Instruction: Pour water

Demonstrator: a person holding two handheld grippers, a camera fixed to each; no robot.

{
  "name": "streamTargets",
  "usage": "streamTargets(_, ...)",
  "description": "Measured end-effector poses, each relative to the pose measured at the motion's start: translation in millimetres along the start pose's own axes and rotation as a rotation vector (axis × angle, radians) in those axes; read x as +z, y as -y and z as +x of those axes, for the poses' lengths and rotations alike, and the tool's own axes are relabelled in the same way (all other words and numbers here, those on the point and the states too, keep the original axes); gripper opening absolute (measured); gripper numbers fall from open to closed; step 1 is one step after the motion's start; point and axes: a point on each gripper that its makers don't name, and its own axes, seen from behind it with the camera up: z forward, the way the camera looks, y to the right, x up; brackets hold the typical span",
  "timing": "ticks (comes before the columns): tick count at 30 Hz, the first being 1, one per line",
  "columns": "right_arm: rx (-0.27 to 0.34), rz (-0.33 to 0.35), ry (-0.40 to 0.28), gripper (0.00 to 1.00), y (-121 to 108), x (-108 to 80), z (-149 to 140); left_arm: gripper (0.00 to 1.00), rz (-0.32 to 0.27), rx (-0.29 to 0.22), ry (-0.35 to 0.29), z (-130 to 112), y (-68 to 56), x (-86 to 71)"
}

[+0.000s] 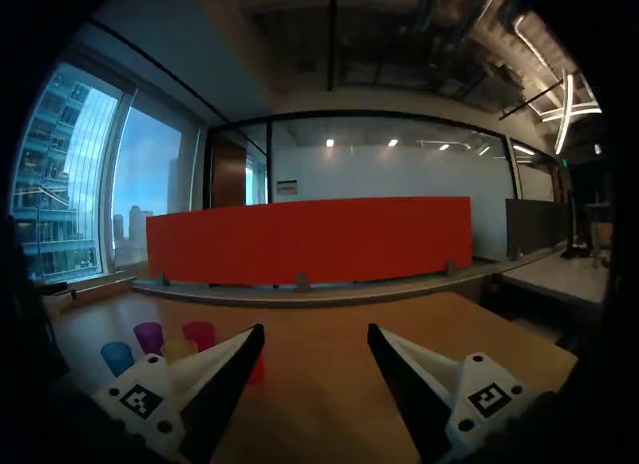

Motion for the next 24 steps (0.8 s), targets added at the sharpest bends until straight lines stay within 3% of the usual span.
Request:
streamTargets(9, 0.029, -0.02, -0.007, 1.0, -5.5, -2.5, 1.7, 0.87, -0.014, -0.042, -0.006, -12.9, 2.4, 1.3)
streamTargets(24, 0.019, -0.021, -0.006, 1.0, -4.0, -6.8, 3.7, 0.87, -0.024, -0.078, 0.005, -34.1, 4.4, 5.3)
